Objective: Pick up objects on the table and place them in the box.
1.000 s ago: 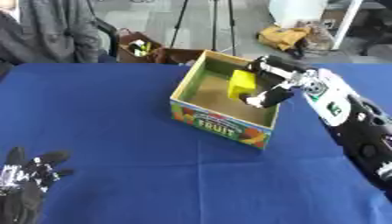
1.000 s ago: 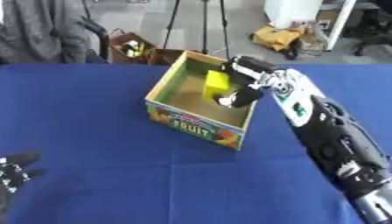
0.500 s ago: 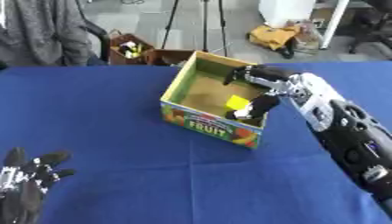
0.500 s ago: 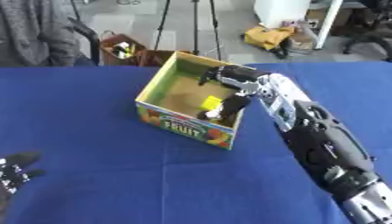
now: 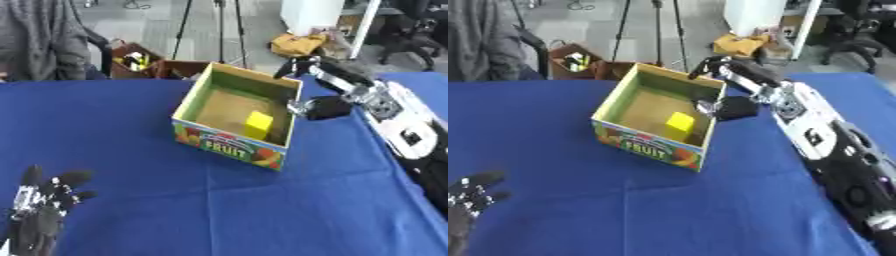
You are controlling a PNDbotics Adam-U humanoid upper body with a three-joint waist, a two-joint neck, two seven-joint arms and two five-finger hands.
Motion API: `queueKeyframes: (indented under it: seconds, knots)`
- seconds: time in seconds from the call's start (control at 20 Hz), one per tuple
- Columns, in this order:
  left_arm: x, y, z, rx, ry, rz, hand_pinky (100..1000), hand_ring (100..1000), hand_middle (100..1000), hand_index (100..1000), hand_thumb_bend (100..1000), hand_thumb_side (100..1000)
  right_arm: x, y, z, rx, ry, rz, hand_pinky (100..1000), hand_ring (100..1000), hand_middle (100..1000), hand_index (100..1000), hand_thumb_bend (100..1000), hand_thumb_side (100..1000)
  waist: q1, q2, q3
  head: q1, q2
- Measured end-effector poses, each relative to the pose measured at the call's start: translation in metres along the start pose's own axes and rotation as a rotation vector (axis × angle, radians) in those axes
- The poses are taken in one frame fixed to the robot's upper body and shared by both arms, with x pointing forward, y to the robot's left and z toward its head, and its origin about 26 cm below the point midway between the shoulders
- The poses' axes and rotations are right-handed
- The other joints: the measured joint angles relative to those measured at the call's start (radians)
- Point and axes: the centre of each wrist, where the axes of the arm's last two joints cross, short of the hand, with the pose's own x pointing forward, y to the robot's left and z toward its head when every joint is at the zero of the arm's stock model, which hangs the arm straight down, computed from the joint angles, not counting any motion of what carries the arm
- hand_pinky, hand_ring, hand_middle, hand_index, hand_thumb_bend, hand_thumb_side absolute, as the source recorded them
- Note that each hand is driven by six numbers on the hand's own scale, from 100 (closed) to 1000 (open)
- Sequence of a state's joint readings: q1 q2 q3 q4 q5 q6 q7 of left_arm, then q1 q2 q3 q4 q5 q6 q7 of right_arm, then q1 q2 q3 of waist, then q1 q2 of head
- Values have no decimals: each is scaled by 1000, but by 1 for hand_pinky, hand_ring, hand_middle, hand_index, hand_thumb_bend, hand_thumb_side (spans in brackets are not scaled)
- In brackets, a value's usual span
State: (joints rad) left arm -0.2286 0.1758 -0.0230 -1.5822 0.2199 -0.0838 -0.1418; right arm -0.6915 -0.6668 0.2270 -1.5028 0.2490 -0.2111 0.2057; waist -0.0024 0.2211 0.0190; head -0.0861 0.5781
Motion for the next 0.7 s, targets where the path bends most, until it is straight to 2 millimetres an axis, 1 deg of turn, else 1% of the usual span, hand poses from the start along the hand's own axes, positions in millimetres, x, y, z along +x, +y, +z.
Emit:
queueKeyframes:
  seconds: [0.1,0.15,0.3,0.5,0.7]
  knots:
    - [0,2,0,14,-2,-1,731,860,705,665,484,1000,8,1,21,-82,16,-118,745,845,753,822,100,807,3,0,-16,17,0]
    - [0,3,1,20,-4,-2,731,860,705,664,484,1000,12,1,31,-122,25,-171,717,832,734,806,100,863,5,0,-21,23,0]
    - [1,5,1,40,-9,-4,731,859,704,663,482,1000,20,9,60,-230,78,-337,688,820,713,800,100,920,9,0,-37,37,0]
    - [2,7,1,56,-15,-5,730,859,704,663,480,1000,19,29,91,-344,169,-533,677,814,707,799,100,934,21,1,-52,53,-1]
    - [3,8,1,66,-21,-6,730,859,704,662,477,1000,17,50,111,-428,228,-671,663,791,686,792,100,913,28,5,-55,62,-4]
